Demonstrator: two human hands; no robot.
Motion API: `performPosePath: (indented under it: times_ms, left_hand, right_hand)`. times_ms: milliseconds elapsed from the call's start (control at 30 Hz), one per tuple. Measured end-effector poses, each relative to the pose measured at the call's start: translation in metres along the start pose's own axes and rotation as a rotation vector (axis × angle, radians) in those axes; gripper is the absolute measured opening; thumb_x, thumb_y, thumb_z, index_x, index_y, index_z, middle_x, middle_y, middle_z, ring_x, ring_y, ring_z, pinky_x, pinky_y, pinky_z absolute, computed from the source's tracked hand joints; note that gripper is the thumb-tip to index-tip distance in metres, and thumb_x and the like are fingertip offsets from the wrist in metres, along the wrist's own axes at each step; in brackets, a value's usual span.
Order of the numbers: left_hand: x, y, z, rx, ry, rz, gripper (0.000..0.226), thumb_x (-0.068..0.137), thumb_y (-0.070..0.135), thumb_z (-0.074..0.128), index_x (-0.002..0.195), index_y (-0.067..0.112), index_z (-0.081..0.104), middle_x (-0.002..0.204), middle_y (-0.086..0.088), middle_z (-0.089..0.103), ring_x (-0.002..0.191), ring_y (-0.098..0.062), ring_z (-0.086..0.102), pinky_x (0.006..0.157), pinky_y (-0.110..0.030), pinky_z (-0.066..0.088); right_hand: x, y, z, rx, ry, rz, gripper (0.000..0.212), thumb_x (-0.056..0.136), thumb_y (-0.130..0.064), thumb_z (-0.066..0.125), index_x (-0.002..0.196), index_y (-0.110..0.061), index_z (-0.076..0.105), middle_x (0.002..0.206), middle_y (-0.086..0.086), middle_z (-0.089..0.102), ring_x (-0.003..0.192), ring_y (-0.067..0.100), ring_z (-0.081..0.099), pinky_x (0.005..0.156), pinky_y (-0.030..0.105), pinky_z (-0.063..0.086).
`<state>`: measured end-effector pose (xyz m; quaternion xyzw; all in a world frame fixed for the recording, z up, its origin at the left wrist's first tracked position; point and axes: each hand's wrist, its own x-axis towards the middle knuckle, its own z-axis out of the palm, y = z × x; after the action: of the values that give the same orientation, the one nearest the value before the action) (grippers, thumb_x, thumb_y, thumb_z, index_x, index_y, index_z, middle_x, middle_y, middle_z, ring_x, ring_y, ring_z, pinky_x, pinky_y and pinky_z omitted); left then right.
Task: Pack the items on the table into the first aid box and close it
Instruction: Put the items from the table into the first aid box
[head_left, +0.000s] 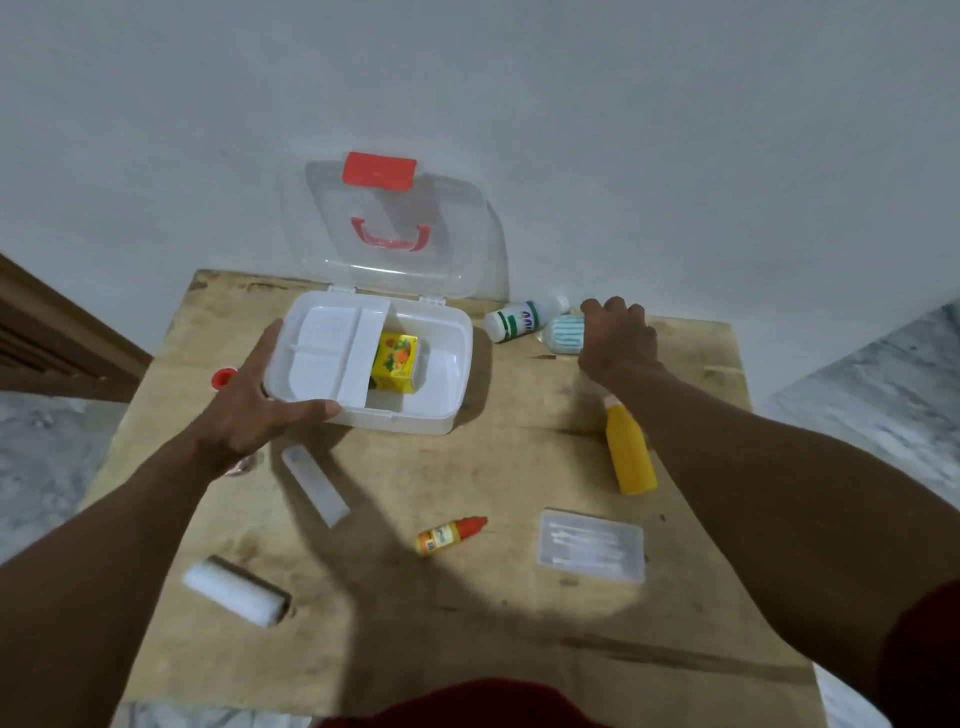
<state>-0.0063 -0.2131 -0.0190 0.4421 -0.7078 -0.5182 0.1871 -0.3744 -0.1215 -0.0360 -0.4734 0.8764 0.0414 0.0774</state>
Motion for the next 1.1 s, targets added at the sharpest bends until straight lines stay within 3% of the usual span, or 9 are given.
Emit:
performPosePath:
  times_ms: [167,367,467,600,733,833,900,1000,1100]
  left_hand:
    - [0.001,0.001,0.001,-0.026,-0.023,0.005,0.089,0.068,0.028,0.079,0.145,0.031,0.034,0.127,0.018,0.052,0.103,0.017,0.053,0.068,-0.006,0.051]
    - [0.0,0.001,0.002,-0.033,0.001,0.0,0.087,0.068,0.025,0.078,0.141,0.036,0.033,0.122,0.025,0.051,0.098,0.024,0.051,0.067,-0.002,0.048]
    - [0.001,-0.01,-0.001,-0.032,-0.008,0.0,0.088,0.068,0.03,0.081,0.142,0.038,0.034,0.119,0.03,0.053,0.103,0.019,0.052,0.07,-0.01,0.053]
    - [0.005,-0.025,-0.007,-0.022,-0.024,0.017,0.092,0.066,0.042,0.086,0.141,0.044,0.034,0.131,0.023,0.051,0.122,-0.002,0.05,0.089,-0.033,0.053]
    - [0.003,-0.028,-0.006,-0.052,-0.003,0.052,0.091,0.066,0.038,0.087,0.141,0.041,0.036,0.131,0.019,0.053,0.122,-0.004,0.051,0.094,-0.037,0.052]
    - [0.001,-0.032,-0.006,-0.067,0.008,0.094,0.09,0.067,0.034,0.086,0.141,0.036,0.036,0.133,0.015,0.052,0.122,-0.004,0.051,0.097,-0.039,0.05]
    - [0.001,-0.035,-0.006,-0.081,0.006,0.099,0.093,0.065,0.034,0.086,0.143,0.034,0.034,0.133,0.016,0.052,0.122,-0.006,0.051,0.1,-0.041,0.049]
    - [0.002,-0.037,-0.009,-0.079,0.019,0.081,0.096,0.06,0.037,0.086,0.14,0.04,0.034,0.13,0.021,0.054,0.122,-0.013,0.053,0.102,-0.048,0.047]
    - [0.005,-0.04,-0.012,-0.081,0.01,0.065,0.094,0.059,0.04,0.087,0.136,0.045,0.034,0.128,0.021,0.056,0.121,-0.016,0.054,0.103,-0.05,0.046]
  right_hand:
    - [0.005,-0.001,0.011,-0.055,0.052,-0.01,0.046,0.084,-0.01,0.064,0.127,-0.01,0.048,0.122,0.017,0.05,0.114,0.036,0.047,0.084,0.046,0.046]
    - [0.002,-0.004,0.009,-0.072,0.095,0.02,0.041,0.085,-0.012,0.062,0.124,-0.009,0.05,0.119,0.018,0.053,0.113,0.038,0.048,0.088,0.048,0.044]
    - [-0.008,-0.009,0.005,-0.049,0.117,0.028,0.043,0.084,-0.014,0.062,0.125,-0.013,0.048,0.115,0.016,0.057,0.11,0.038,0.05,0.091,0.049,0.042]
    - [-0.035,-0.017,-0.006,0.023,0.132,0.038,0.048,0.079,-0.03,0.065,0.123,-0.019,0.049,0.112,0.014,0.056,0.105,0.04,0.052,0.092,0.052,0.042]
    - [-0.066,-0.033,-0.02,0.309,0.215,0.082,0.059,0.073,-0.055,0.053,0.119,-0.018,0.055,0.103,0.017,0.053,0.089,0.041,0.059,0.073,0.042,0.048]
    - [-0.084,-0.053,-0.029,0.484,0.188,0.16,0.046,0.08,-0.046,0.065,0.118,-0.022,0.053,0.104,0.014,0.057,0.088,0.035,0.056,0.073,0.033,0.04]
    - [-0.093,-0.068,-0.032,0.568,0.149,0.159,0.045,0.082,-0.047,0.064,0.119,-0.024,0.051,0.109,0.011,0.063,0.089,0.028,0.057,0.075,0.035,0.046]
    - [-0.109,-0.092,-0.041,0.572,0.128,0.107,0.054,0.083,-0.046,0.067,0.128,-0.02,0.05,0.12,0.008,0.065,0.101,0.028,0.063,0.083,0.042,0.054]
    - [-0.122,-0.114,-0.049,0.513,0.117,0.067,0.057,0.079,-0.035,0.074,0.128,-0.015,0.053,0.117,0.005,0.065,0.1,0.025,0.063,0.078,0.035,0.051]
